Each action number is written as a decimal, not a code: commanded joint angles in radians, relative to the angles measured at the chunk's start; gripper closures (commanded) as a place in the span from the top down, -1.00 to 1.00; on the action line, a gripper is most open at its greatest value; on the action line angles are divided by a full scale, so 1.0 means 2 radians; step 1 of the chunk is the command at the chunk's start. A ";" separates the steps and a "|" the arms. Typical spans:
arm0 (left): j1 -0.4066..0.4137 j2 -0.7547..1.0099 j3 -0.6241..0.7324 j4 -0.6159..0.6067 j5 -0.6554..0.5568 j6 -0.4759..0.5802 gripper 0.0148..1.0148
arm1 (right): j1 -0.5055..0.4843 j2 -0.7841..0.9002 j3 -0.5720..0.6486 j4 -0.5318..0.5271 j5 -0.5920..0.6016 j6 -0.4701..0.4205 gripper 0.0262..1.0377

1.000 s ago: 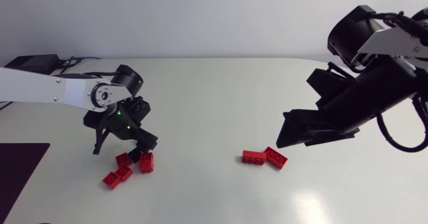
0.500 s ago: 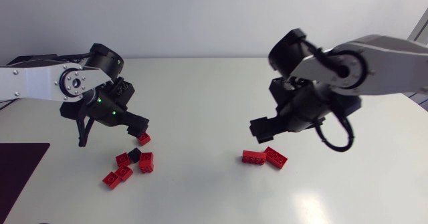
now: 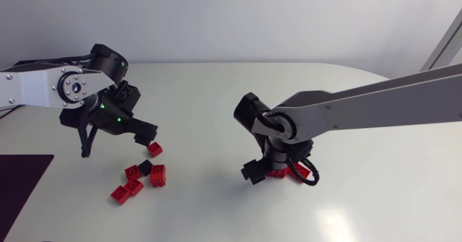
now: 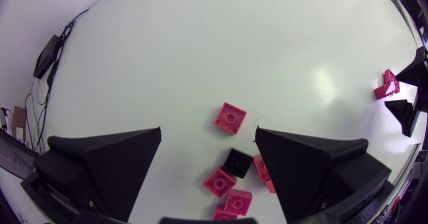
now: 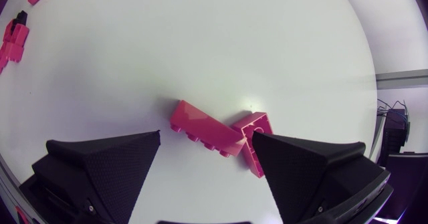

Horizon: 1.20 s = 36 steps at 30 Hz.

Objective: Sort duplo bricks by size, large to the right and small to the left

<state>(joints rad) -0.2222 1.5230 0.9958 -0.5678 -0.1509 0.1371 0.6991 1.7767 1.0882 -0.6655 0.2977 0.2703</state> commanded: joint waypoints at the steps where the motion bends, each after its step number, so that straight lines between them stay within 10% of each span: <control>1: 0.004 -0.010 -0.007 0.000 -0.003 -0.009 0.93 | 0.006 0.017 0.004 0.005 0.010 0.010 0.91; 25: -0.001 -0.005 -0.009 0.003 -0.003 -0.017 0.93 | -0.185 -0.034 -0.096 0.077 0.026 -0.087 0.91; 36: -0.002 -0.014 -0.005 0.003 -0.003 -0.022 0.93 | -0.177 -0.079 -0.062 0.049 0.017 -0.066 0.91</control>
<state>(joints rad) -0.2226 1.5215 0.9955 -0.5674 -0.1513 0.1207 0.3260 1.6466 0.9272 -0.5476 0.3336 0.1131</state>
